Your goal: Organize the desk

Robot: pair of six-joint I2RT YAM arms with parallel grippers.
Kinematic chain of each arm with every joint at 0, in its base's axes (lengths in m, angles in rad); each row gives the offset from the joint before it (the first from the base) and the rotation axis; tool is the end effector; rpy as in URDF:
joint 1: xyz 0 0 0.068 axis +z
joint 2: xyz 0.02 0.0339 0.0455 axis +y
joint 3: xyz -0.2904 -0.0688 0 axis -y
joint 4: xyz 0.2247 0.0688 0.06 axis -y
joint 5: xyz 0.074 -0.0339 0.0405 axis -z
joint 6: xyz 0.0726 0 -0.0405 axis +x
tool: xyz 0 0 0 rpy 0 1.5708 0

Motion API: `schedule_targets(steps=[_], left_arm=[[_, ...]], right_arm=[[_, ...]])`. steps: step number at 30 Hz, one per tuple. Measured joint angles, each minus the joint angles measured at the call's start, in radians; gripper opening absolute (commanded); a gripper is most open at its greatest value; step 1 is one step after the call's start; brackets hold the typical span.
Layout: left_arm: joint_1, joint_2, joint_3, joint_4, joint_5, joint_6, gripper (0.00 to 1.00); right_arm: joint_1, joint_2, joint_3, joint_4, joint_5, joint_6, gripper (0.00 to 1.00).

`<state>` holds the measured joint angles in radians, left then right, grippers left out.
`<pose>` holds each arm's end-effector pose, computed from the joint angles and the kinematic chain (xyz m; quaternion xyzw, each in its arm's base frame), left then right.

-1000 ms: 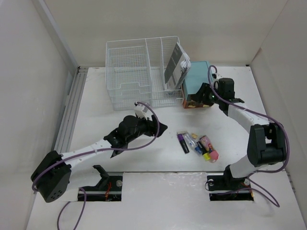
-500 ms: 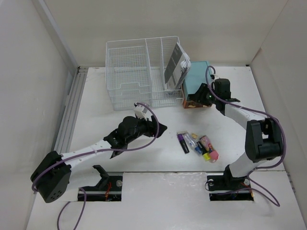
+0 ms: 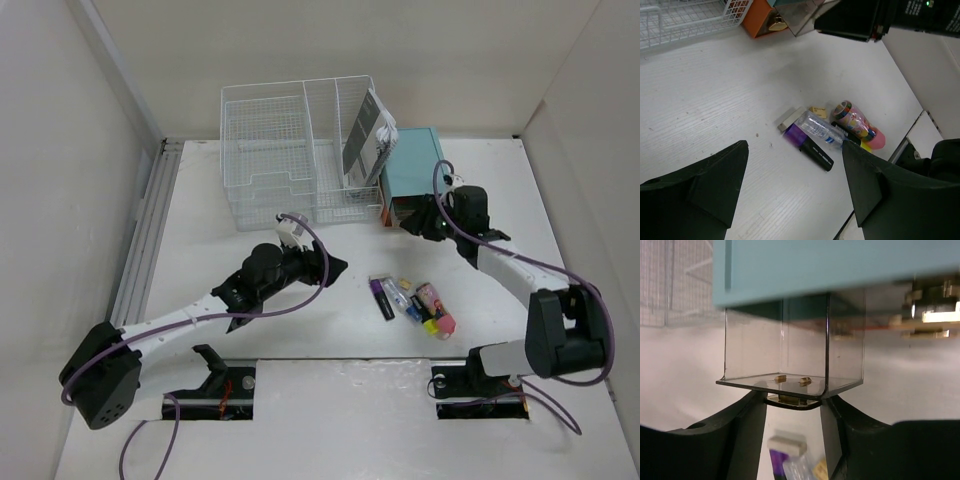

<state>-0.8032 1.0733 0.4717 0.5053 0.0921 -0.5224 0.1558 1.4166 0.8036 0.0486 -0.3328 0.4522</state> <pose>0.1662 -0.1818 0.2769 0.1341 0.7279 -0.4401 0.5084 0.3067 0.0722 0.2440 0.0486 0.8663 0.2808 0.4103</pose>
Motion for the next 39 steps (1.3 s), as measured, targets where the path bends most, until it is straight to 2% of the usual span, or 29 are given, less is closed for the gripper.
schedule_targets(steps=[4,6,8,11,16,23,27,30,32,35,37,39], left_arm=[[0.0,-0.005,0.0,0.0,0.0,0.0,0.73],[0.0,-0.005,0.0,0.0,0.0,0.0,0.73],[0.0,-0.007,0.0,0.0,0.0,0.0,0.73],[0.0,-0.014,0.0,0.0,-0.001,0.0,0.73],[0.0,-0.035,-0.007,0.0,-0.006,0.0,0.73],[0.0,-0.036,-0.008,0.0,-0.01,0.0,0.73],[0.0,-0.036,-0.008,0.0,-0.011,0.0,0.73],[0.0,-0.035,-0.008,0.0,-0.01,0.0,0.73],[0.0,-0.035,-0.008,0.0,-0.01,0.0,0.73],[0.0,-0.037,-0.016,0.002,-0.011,0.0,0.73],[0.0,-0.04,-0.028,0.001,-0.01,0.0,0.73],[0.0,-0.046,-0.04,0.0,-0.01,0.0,0.73]], right_arm=[[0.003,-0.12,-0.086,-0.064,-0.015,-0.04,0.31],[0.003,-0.163,-0.105,-0.111,-0.029,-0.064,0.36],[-0.005,-0.18,-0.105,-0.152,-0.046,-0.09,0.57],[-0.019,-0.187,-0.105,-0.209,-0.088,-0.146,0.73],[-0.029,-0.243,-0.103,-0.311,-0.172,-0.232,0.74],[0.012,-0.378,-0.062,-0.447,-0.187,-0.347,0.63],[0.068,-0.425,0.02,-0.529,-0.17,-0.41,0.56],[0.098,-0.399,0.151,-0.612,-0.198,-0.466,0.56],[0.124,-0.336,0.294,-0.704,-0.191,-0.542,0.57],[0.208,-0.243,0.489,-0.782,-0.099,-0.713,0.71],[0.275,-0.237,0.51,-0.804,-0.003,-0.85,0.7],[0.312,-0.274,0.428,-0.818,0.07,-0.985,0.66]])
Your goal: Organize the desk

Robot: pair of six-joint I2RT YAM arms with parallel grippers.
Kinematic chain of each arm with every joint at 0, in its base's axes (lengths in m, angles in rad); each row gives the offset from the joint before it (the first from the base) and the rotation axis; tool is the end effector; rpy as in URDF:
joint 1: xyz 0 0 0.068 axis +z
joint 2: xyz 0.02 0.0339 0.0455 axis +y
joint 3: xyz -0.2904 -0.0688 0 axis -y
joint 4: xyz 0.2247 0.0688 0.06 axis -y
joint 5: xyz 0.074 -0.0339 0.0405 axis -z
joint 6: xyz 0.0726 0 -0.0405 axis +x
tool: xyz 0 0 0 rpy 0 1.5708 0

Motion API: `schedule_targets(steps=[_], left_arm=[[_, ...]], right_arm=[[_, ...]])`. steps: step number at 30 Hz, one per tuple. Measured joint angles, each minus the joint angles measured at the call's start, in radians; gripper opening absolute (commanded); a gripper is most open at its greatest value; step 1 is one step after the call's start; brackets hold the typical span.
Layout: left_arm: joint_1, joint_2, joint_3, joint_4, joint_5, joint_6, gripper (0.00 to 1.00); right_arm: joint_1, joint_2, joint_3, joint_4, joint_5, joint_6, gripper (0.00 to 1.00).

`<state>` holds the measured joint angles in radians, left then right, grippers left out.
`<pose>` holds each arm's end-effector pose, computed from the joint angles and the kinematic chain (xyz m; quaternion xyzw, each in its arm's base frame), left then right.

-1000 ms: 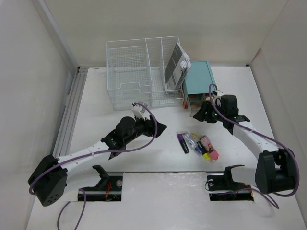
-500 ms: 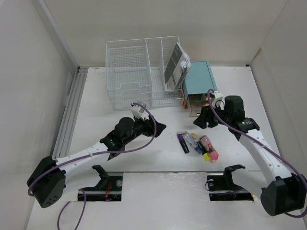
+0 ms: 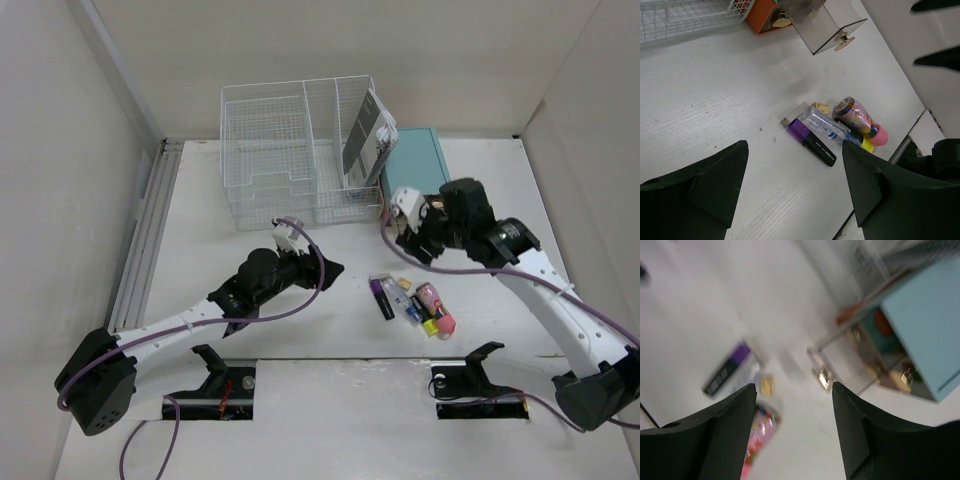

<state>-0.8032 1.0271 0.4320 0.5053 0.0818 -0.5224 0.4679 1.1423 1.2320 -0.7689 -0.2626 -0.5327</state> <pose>0.1591 -0.1734 0.2726 0.1305 0.7264 -0.4386 0.5128 0.1967 0.1205 0.3670 -0.4786 0.7578 0.1042 0.4311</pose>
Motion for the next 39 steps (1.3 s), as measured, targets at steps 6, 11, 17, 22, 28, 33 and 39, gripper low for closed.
schedule_targets(steps=[6,11,17,22,28,33,39], left_arm=[[0.0,-0.014,-0.015,0.0,0.0,0.0,0.73],[0.0,-0.017,-0.022,0.0,0.0,0.0,0.73],[0.0,-0.017,-0.027,0.0,0.0,0.0,0.73],[0.0,-0.03,-0.034,0.0,-0.001,0.0,0.73],[0.0,-0.063,-0.038,0.0,-0.007,0.0,0.73],[0.0,-0.064,-0.04,0.0,-0.008,0.0,0.73],[0.0,-0.064,-0.04,0.0,-0.008,0.001,0.73]], right_arm=[[0.032,-0.106,-0.307,-0.204,0.097,-0.275,0.54],[0.027,-0.168,-0.343,-0.249,0.144,-0.312,0.52],[0.019,-0.032,-0.264,-0.296,0.15,-0.306,0.55],[0.018,0.133,-0.198,-0.327,0.12,-0.293,0.55],[0.018,0.201,-0.182,-0.356,0.09,-0.228,0.55],[0.018,0.256,-0.18,-0.36,0.105,-0.174,0.55],[0.018,0.351,-0.183,-0.375,0.142,-0.117,0.61]])
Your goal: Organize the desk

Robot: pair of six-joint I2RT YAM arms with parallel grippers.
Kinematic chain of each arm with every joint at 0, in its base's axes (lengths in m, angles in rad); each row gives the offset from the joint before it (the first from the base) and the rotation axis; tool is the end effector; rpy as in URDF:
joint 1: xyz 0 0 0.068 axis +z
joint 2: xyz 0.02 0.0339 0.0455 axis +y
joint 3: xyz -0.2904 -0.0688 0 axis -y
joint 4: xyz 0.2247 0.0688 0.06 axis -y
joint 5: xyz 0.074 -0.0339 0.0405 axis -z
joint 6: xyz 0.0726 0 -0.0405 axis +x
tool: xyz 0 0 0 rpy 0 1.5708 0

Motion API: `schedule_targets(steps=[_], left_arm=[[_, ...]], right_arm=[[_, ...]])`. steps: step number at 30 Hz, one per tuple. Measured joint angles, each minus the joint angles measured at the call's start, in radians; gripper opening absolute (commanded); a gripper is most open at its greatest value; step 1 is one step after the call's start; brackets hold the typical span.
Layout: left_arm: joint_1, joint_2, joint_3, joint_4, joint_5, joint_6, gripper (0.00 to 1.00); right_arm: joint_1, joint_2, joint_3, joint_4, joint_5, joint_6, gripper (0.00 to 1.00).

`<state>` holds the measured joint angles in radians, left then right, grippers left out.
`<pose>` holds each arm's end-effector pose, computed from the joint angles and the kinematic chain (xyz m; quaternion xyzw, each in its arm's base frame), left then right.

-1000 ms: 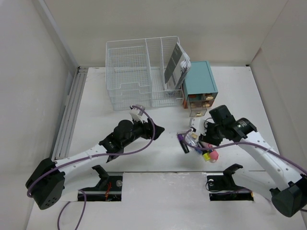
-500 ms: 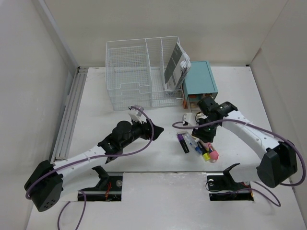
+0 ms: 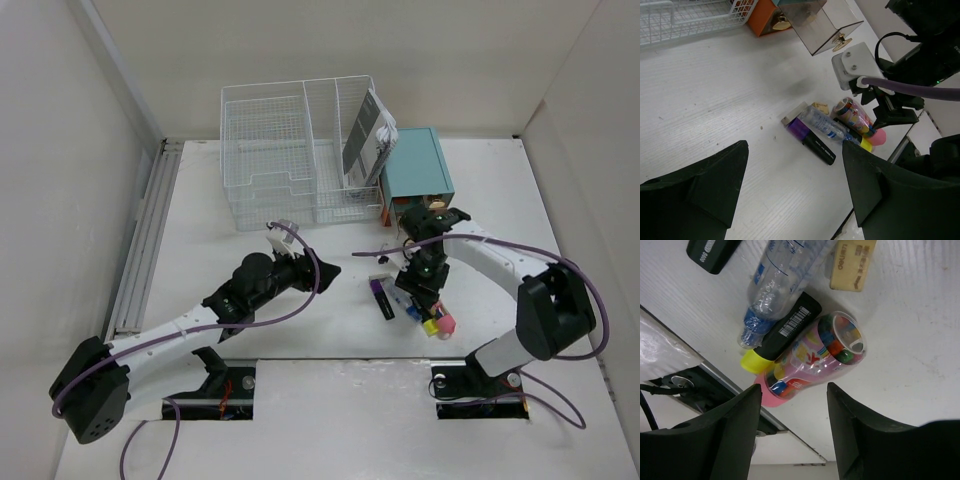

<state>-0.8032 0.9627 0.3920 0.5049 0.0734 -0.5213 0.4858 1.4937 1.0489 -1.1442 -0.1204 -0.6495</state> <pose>0.1501 -0.1632 0.2713 0.1273 0.7187 -0.4411 0.5222 0.1937 0.1121 0.2145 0.5362 -0.8419 -0.0607 0.0041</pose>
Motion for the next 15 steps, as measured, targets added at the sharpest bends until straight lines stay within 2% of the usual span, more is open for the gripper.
schedule_targets(steps=[10,15], left_arm=[[0.0,-0.013,-0.013,-0.001,-0.008,0.008,0.73],[0.0,-0.018,-0.019,-0.002,-0.01,0.014,0.73]], right_arm=[[0.0,0.106,0.0,0.006,0.087,0.083,0.72],[0.0,0.144,0.002,0.013,0.099,0.111,0.73]])
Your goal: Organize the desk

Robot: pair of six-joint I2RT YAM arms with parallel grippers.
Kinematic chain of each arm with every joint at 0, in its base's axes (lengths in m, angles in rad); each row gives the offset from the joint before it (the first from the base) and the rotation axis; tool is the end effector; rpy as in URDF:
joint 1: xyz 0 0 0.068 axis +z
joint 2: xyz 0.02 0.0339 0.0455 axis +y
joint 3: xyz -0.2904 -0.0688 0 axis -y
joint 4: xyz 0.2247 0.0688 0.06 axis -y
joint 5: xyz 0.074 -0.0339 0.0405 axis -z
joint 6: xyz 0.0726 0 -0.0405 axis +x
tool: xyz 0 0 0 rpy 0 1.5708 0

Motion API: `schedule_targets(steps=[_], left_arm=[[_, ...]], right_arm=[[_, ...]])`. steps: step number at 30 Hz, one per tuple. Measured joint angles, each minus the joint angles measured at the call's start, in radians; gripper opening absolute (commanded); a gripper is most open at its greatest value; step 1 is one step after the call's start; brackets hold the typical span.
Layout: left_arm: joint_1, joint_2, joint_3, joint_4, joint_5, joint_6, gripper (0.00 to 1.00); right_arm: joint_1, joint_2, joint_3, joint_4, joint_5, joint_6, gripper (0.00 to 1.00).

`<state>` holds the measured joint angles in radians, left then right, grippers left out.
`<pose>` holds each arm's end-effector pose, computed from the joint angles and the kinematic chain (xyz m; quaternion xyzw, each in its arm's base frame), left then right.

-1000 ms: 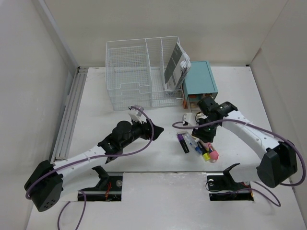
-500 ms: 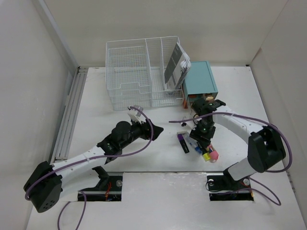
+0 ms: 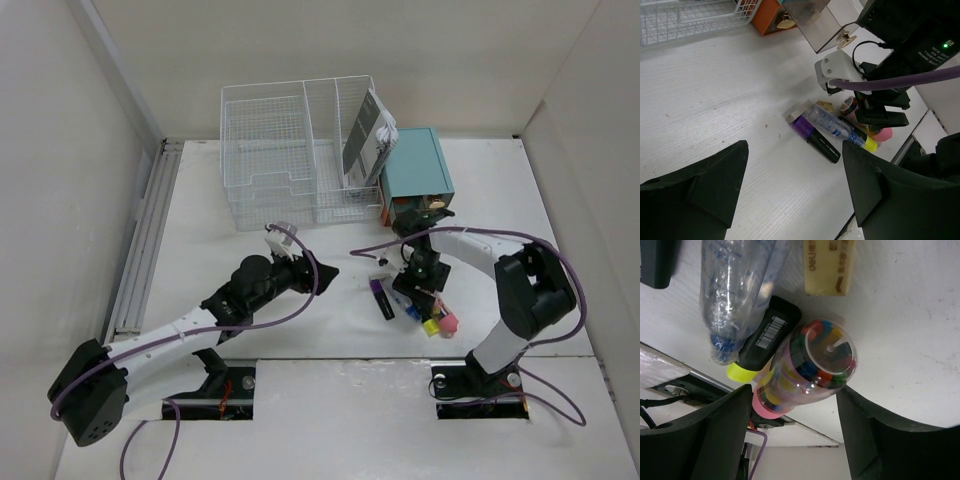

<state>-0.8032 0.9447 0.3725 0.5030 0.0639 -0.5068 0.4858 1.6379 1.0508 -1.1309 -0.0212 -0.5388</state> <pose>0.1476 -0.1596 0.2675 0.1295 0.7195 -0.4339 0.5265 0.2100 0.1126 0.1837 0.4881 -0.8696 -0.0125 0.0732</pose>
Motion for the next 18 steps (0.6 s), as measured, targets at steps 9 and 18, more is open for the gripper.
schedule_targets(steps=[9,18], left_arm=[[0.0,-0.018,-0.006,-0.006,-0.004,0.013,0.73],[0.02,-0.068,-0.022,-0.015,-0.005,0.02,0.73]], right_arm=[[0.041,0.073,0.028,0.035,0.021,0.04,0.76],[0.078,0.097,0.029,0.066,0.043,0.072,0.59]])
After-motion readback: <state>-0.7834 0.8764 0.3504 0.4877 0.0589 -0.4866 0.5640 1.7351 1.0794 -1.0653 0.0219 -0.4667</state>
